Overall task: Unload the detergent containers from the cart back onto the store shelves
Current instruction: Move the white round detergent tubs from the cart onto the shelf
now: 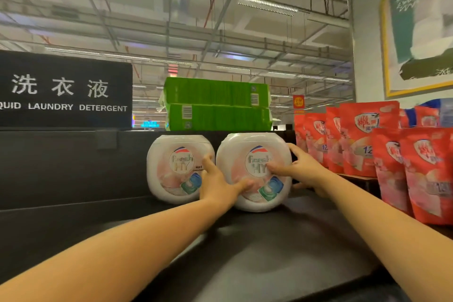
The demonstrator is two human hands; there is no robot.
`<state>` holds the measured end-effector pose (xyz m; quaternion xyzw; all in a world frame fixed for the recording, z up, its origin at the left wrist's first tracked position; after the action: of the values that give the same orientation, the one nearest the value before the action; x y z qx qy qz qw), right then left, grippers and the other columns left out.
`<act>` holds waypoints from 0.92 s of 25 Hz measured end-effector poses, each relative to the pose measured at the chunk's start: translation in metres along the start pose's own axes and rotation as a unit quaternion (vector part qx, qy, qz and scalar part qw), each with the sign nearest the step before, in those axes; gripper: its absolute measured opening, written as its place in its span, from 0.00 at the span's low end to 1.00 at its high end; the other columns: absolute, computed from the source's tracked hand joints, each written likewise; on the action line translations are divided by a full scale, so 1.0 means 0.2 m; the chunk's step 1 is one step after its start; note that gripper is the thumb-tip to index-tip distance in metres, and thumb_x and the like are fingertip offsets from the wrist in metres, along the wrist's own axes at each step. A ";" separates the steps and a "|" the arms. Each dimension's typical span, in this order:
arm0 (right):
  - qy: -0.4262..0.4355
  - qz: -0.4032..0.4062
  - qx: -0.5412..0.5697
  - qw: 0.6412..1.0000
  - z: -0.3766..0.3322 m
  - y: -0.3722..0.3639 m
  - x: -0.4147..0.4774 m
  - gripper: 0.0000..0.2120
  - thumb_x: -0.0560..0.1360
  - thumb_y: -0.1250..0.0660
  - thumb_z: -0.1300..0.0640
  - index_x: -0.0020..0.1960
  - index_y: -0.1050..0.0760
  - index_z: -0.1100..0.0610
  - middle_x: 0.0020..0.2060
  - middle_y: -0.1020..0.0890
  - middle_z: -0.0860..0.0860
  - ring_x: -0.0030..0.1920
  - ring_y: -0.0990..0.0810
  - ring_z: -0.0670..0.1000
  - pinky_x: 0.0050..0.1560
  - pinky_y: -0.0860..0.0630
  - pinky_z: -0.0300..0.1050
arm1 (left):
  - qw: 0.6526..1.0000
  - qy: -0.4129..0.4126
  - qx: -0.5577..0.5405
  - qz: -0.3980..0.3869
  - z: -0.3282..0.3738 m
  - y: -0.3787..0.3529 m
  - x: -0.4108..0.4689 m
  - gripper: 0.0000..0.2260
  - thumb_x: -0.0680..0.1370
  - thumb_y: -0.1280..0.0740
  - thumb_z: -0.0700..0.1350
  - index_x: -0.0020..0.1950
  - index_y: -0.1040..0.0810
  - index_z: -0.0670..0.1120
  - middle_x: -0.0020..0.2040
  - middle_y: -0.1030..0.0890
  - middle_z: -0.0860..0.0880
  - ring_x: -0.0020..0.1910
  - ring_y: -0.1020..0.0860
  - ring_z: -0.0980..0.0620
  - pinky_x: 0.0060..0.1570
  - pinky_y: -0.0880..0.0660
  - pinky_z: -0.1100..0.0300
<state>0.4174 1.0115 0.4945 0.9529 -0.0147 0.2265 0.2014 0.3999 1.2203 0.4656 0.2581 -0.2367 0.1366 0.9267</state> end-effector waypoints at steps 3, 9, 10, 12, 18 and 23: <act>-0.017 0.052 -0.049 0.997 0.04 -0.02 0.11 0.32 0.67 0.23 0.49 0.64 0.36 0.50 0.55 0.21 0.53 0.53 0.20 0.54 0.47 0.21 0.49 | 0.999 0.033 -0.041 0.016 -0.08 -0.06 0.08 0.36 0.69 0.22 0.49 0.68 0.41 0.45 0.67 0.29 0.42 0.64 0.28 0.44 0.62 0.30 0.52; -0.027 0.111 -0.164 0.980 0.10 -0.05 0.27 0.31 0.70 0.26 0.45 0.66 0.33 0.56 0.61 0.26 0.59 0.58 0.24 0.59 0.59 0.24 0.55 | 0.995 0.066 0.065 0.044 -0.14 -0.16 0.18 0.35 0.74 0.29 0.55 0.75 0.44 0.52 0.70 0.35 0.44 0.67 0.31 0.42 0.61 0.29 0.48; -0.024 0.122 -0.167 0.978 0.11 -0.06 0.28 0.31 0.70 0.26 0.45 0.66 0.33 0.57 0.61 0.25 0.59 0.58 0.23 0.59 0.59 0.24 0.56 | 0.995 0.067 0.058 0.053 -0.14 -0.16 0.18 0.33 0.74 0.29 0.53 0.74 0.43 0.51 0.69 0.34 0.44 0.66 0.30 0.42 0.61 0.29 0.48; -0.022 0.152 -0.160 0.975 0.13 -0.06 0.28 0.32 0.70 0.26 0.44 0.65 0.34 0.60 0.60 0.24 0.58 0.57 0.23 0.58 0.55 0.24 0.54 | 0.994 0.069 0.010 0.085 -0.14 -0.15 0.19 0.26 0.77 0.31 0.48 0.70 0.39 0.48 0.67 0.30 0.44 0.64 0.27 0.42 0.60 0.28 0.48; -0.007 0.122 -0.172 0.978 0.19 -0.12 0.28 0.33 0.68 0.23 0.54 0.68 0.34 0.57 0.61 0.23 0.56 0.59 0.23 0.55 0.57 0.24 0.49 | 0.991 0.071 0.087 0.067 -0.12 -0.15 0.18 0.19 0.81 0.41 0.44 0.72 0.36 0.51 0.65 0.25 0.45 0.62 0.26 0.42 0.57 0.27 0.48; -0.047 0.017 -0.092 0.995 0.25 -0.15 0.29 0.49 0.67 0.26 0.66 0.78 0.51 0.54 0.65 0.27 0.55 0.62 0.25 0.55 0.63 0.25 0.52 | 0.994 0.071 0.085 0.008 -0.13 -0.19 0.18 0.23 0.80 0.42 0.43 0.76 0.40 0.48 0.68 0.31 0.42 0.63 0.28 0.41 0.61 0.27 0.48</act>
<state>0.4949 1.0231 0.4670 0.9396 -0.0611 0.1822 0.2833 0.4548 1.2078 0.4482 0.3235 -0.1602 0.1816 0.9147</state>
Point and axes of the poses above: each hand's wrist, its own x-axis towards the middle knuckle, its own y-axis out of the back of the hand, z = x × y, the point moved 7 cm from there along x, towards the middle knuckle
